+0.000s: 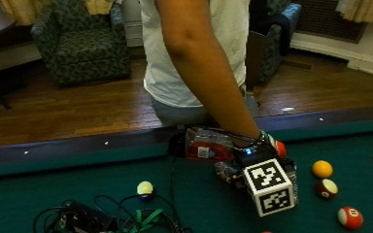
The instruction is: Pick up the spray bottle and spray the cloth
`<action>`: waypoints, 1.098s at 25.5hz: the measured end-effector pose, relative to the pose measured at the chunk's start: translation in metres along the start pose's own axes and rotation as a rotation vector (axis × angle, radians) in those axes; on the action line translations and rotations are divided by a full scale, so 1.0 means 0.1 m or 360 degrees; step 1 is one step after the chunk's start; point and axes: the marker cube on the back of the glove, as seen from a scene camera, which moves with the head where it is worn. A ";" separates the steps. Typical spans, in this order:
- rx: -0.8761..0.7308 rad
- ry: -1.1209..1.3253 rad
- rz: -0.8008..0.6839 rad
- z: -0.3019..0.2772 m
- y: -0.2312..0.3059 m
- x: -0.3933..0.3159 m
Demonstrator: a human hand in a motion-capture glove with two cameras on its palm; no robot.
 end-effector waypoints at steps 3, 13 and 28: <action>0.0030 -0.0086 -0.0217 -0.05 0.19 -0.20; 0.0262 -0.0176 -0.0914 -0.06 0.85 -0.74; 0.0744 -0.0349 -0.1620 -0.17 1.56 -1.00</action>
